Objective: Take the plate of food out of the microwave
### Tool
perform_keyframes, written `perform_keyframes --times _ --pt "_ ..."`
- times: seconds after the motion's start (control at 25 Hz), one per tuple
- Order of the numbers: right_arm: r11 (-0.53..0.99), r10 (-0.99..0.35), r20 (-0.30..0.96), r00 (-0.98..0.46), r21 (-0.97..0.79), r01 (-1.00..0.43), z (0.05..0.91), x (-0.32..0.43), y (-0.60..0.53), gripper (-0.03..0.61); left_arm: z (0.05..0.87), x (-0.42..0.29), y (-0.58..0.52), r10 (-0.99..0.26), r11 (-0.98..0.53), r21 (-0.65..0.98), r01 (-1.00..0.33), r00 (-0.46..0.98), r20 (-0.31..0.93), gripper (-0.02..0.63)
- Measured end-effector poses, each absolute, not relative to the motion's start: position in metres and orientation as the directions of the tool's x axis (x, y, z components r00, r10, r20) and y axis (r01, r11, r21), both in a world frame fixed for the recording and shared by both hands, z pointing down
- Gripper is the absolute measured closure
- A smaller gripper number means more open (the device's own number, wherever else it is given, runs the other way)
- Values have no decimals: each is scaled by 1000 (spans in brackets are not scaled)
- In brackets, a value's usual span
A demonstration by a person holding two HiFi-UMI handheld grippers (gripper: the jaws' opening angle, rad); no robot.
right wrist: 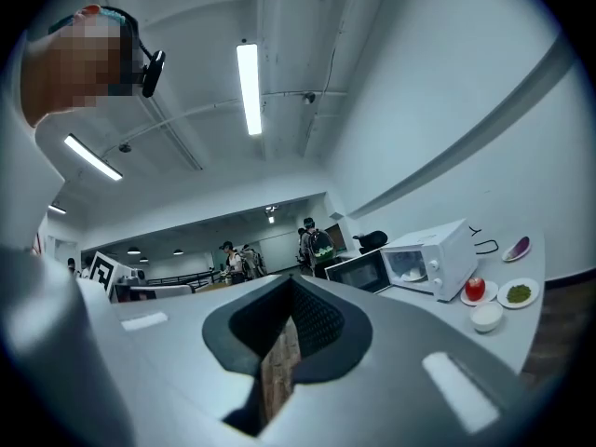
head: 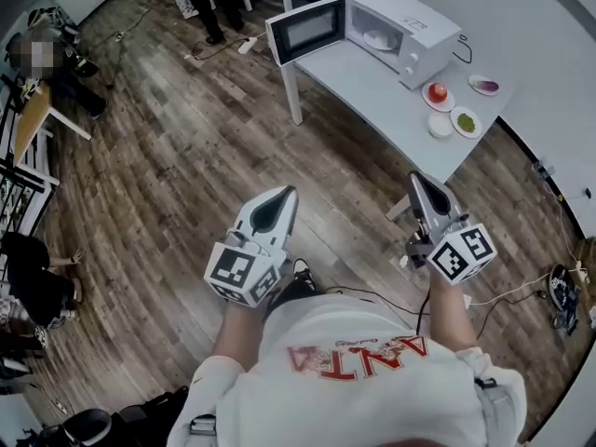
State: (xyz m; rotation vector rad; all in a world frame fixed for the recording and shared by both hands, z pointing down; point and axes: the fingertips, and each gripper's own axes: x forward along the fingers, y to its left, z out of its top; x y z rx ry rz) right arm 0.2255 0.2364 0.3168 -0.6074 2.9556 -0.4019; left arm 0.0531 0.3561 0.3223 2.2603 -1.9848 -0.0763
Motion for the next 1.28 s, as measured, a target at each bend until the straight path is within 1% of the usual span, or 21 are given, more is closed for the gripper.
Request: perform_keyframes --times 0.28,0.48,0.68,0.88,1.08,1.28 --pt "887 -413 -26 -910 -237 -396 299 135 217 580 314 -38 328 -988 -149 141 -979 154 27 603" --pt "881 -422 10 -907 -232 -412 307 91 217 578 325 -85 319 -985 -163 168 -972 170 28 603" --pt "871 -436 31 -900 -238 -430 310 68 195 578 330 -104 301 -981 -181 187 -965 190 27 603" --pt "878 -410 36 -912 -254 -405 317 37 168 578 332 -127 278 -981 -181 186 -966 191 36 603" --pt "887 -384 22 -923 -268 -376 320 11 128 578 333 -146 239 -983 -171 171 -970 181 41 603" --pt "881 -395 -1 -919 -283 -378 316 3 76 578 326 -154 188 -981 -180 152 -972 189 47 603"
